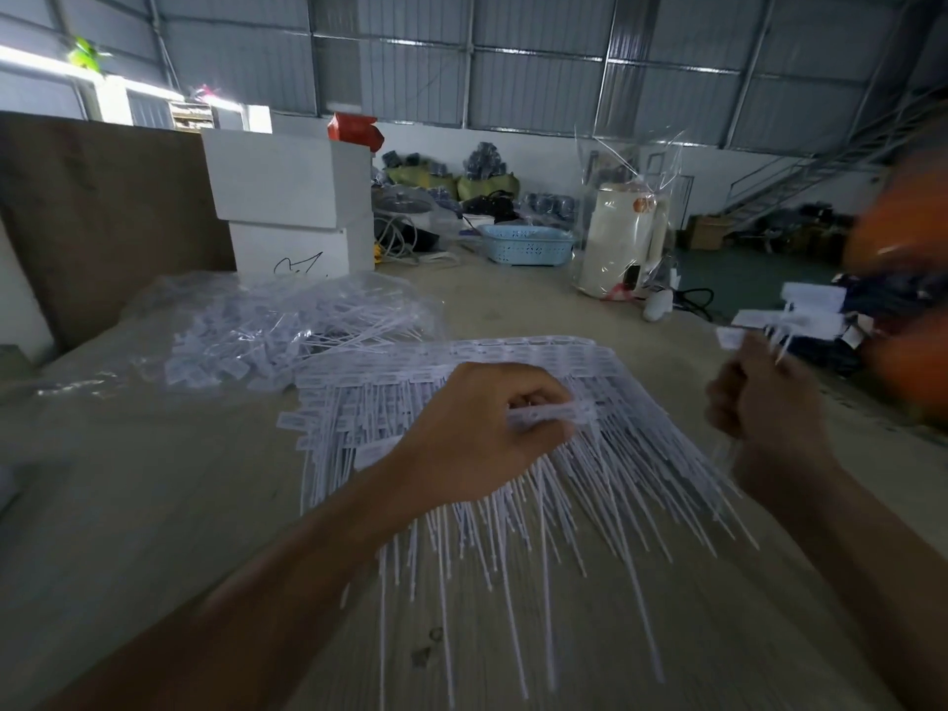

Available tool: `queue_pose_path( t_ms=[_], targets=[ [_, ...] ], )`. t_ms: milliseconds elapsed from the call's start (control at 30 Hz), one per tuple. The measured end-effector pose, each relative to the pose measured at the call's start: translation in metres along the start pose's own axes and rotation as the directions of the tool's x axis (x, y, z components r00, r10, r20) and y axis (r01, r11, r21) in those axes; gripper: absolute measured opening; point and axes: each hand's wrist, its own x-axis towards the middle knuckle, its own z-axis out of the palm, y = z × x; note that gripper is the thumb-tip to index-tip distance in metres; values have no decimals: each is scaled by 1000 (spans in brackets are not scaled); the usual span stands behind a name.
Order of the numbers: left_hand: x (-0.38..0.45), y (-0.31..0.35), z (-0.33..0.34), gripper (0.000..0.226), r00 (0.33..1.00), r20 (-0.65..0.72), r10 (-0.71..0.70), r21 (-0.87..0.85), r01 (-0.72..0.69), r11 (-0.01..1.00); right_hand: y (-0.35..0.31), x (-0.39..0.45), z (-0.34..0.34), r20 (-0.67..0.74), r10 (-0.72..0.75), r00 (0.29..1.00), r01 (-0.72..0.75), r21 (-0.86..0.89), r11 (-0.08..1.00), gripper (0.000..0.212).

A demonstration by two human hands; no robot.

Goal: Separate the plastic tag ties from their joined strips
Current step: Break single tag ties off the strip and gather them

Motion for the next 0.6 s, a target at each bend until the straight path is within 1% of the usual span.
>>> queue_pose_path(
  t_ms=[33,100,167,233,300,333,467,533,600],
  targets=[
    [0,-3,-1,15,999,-35,-6,16,7,1000,3,2,-2,48,40,998,-41,16,999,32],
    [1,-7,-2,16,996,-85,-20,23,22,999,14,-3,6,229,117,966,-124,14,992,20],
    [1,-9,-1,17,993,-110,-32,30,35,999,22,-15,19,431,148,890,-152,-25,988,11],
    [0,-10,-1,21,991,-125,-50,26,54,998,26,-27,28,556,145,819,-121,-80,989,7],
    [0,-10,0,23,991,-113,-77,14,80,997,28,-36,30,615,124,779,-66,-117,991,17],
    [0,-10,0,23,991,-102,-86,16,88,996,29,-40,31,626,117,771,-49,-125,991,22],
    [-2,-8,2,26,991,-93,-95,68,101,993,28,-47,32,640,167,750,-62,-184,981,43],
    [-3,-7,4,28,992,-74,-102,70,108,992,29,-50,33,653,204,730,-63,-232,971,44],
    [-3,-7,4,25,995,-60,-81,58,85,995,29,-50,33,652,215,727,-87,-223,971,37]
  ],
)
